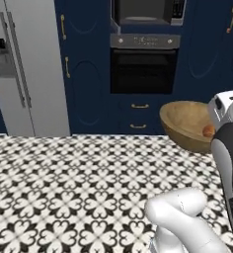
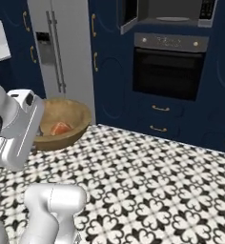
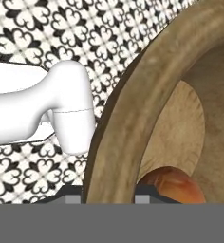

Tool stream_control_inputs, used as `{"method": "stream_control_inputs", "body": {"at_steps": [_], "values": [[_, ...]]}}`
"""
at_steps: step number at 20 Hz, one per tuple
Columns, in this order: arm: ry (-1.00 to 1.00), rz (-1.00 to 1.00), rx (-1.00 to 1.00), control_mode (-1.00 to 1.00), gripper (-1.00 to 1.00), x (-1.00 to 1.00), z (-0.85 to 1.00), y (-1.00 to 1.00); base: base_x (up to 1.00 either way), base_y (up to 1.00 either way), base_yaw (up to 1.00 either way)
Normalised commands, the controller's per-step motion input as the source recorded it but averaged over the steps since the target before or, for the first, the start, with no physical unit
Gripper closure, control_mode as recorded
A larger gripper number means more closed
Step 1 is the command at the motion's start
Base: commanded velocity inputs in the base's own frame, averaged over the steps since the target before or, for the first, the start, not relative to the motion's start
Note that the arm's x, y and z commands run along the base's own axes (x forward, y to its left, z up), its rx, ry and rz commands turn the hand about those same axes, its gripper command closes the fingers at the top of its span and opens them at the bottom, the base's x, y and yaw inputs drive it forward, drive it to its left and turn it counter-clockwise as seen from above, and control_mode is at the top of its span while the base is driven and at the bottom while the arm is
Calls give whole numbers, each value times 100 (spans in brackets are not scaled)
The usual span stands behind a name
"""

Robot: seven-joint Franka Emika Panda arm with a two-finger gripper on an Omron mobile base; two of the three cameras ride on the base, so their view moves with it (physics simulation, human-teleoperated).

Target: Pick the onion from the sink and place it in the bowl. Then pick the bowl and place it in the microwave. Then close the microwave door and press the start button.

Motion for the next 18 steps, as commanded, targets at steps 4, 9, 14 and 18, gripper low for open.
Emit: {"method": "stream_control_inputs", "body": {"at_steps": [4, 9, 14, 18], "values": [[0, 0, 0, 100, 100, 0, 0, 0, 96, -74, 4], [0, 0, 0, 100, 100, 0, 0, 0, 98, -85, 7], [0, 0, 0, 100, 100, 0, 0, 0, 98, -96, 23], [0, 0, 0, 100, 100, 0, 0, 0, 92, -96, 30]]}}
